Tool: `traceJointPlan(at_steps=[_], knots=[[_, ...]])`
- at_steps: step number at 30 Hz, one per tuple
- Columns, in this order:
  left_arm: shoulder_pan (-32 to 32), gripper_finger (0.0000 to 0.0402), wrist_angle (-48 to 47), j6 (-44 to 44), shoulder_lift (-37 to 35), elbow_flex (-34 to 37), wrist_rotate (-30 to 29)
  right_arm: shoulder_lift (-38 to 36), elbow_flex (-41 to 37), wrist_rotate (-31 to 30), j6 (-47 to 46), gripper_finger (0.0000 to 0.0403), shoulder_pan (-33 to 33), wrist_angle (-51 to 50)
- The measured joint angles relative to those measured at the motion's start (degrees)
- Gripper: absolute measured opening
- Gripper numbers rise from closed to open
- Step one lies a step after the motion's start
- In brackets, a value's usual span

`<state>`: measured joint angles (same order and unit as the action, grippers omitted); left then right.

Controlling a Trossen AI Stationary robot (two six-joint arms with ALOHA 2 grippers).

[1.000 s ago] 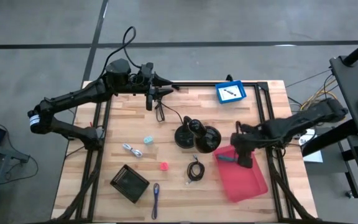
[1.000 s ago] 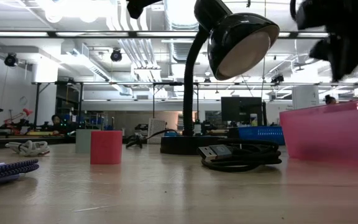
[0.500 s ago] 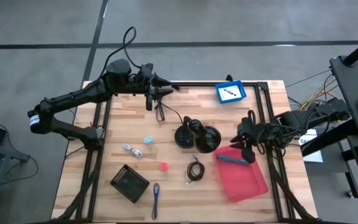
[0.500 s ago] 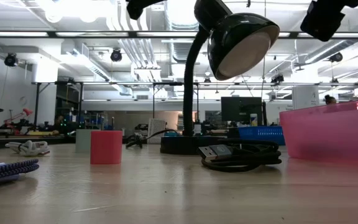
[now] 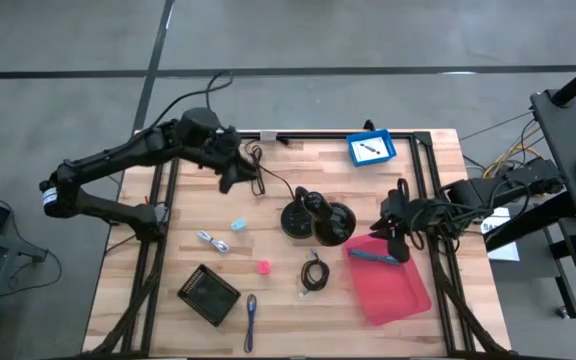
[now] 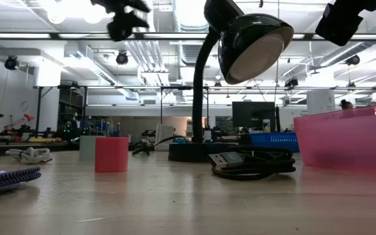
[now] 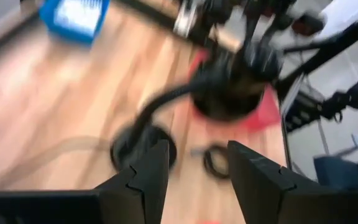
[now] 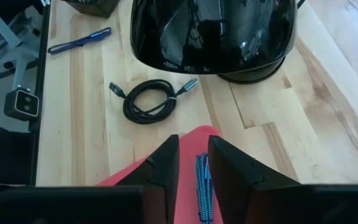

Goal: Pick and place items into bin
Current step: Put the white charger adapter into the black bin

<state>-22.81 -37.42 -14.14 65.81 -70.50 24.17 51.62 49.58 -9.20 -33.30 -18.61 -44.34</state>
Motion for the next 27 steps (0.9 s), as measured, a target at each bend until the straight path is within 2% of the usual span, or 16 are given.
traceJointPlan(at_steps=[4,12,17,21,27], knots=[[0.02,0.0147,-10.71,-2.18,-1.44,0.0,0.25,0.0,-0.22,0.01,0.02,0.007,0.0,0.0],[0.04,0.0147,-28.74,-19.49,-2.69,0.0,0.04,0.0,-0.22,0.01,0.02,0.0068,0.0,0.01],[0.07,0.0147,-31.79,-26.91,-2.24,2.15,-1.01,0.0,-0.24,-0.43,0.04,0.0068,0.0,0.02],[0.07,0.0147,-28.79,-25.51,-1.65,5.88,-2.0,0.0,-0.24,-1.54,0.04,0.0068,0.02,0.04],[1.25,0.0147,-20.33,-11.32,-0.44,10.28,-2.0,0.0,-0.29,-1.52,0.04,0.007,0.0,0.04]])
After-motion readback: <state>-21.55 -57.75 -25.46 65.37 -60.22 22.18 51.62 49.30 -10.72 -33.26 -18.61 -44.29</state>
